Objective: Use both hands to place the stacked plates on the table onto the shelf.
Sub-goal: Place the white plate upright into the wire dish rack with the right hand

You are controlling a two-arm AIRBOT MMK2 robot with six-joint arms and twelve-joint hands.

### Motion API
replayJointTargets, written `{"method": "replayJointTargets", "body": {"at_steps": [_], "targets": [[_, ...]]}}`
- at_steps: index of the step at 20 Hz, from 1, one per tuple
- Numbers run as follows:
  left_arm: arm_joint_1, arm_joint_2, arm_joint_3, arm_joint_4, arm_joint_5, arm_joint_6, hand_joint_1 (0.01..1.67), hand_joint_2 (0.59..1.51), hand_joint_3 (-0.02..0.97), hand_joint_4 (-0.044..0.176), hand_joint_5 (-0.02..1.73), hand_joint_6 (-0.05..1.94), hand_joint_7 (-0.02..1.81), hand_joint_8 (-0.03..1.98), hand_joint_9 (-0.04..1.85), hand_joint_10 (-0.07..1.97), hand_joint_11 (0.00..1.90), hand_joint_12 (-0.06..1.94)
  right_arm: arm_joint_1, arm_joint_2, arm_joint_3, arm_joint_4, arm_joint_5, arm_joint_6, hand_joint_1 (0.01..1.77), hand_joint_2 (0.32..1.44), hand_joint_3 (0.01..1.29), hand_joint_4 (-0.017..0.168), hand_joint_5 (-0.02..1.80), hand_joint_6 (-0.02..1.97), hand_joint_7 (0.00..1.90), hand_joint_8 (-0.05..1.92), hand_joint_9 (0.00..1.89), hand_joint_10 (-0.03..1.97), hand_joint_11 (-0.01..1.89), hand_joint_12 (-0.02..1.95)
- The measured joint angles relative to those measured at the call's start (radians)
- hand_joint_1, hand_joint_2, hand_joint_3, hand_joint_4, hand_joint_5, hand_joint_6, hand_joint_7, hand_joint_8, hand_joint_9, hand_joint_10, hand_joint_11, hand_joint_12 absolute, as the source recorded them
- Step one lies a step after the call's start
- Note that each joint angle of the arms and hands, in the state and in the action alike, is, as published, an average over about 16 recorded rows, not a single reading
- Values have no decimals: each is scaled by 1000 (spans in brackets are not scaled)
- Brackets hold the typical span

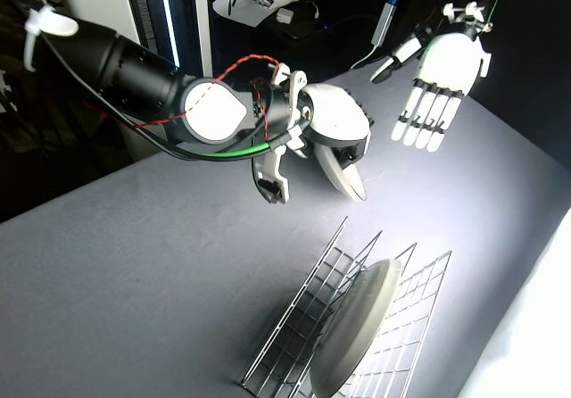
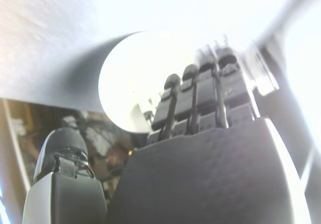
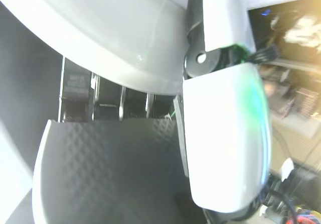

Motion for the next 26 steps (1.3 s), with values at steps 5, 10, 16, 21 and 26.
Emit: {"method": "replayJointTargets", "body": {"at_steps": [5,10,16,21,26], "targets": [[-30,32,12,-3,-11,-24,14,1066,20,-1,20,13,15,-2,22,-50,13,9,38,59,-54,121,-19,1,1259,983,12,15,946,945,1086,738,1214,347,922,1253],[-44,45,16,-3,-17,-36,15,1068,20,-1,22,13,18,-2,22,-50,13,8,68,103,-86,270,-35,4,1258,992,13,15,960,967,1106,739,1223,362,909,1272],[-47,45,17,-2,-22,-17,15,1069,20,-1,23,13,18,-2,22,-51,12,6,103,138,-101,479,-56,10,1258,992,12,15,964,957,1103,747,1214,410,896,1298],[-53,42,15,-1,-22,1,14,1069,20,-1,24,13,18,-2,23,-50,13,5,122,160,-104,633,-69,14,1268,991,13,8,960,961,1096,751,1153,589,884,1318],[-57,37,21,4,-13,1,14,1070,20,-1,23,13,18,-2,22,-50,13,5,130,178,-98,730,-73,16,1297,992,13,0,949,976,1079,766,1073,824,880,1331]]}}
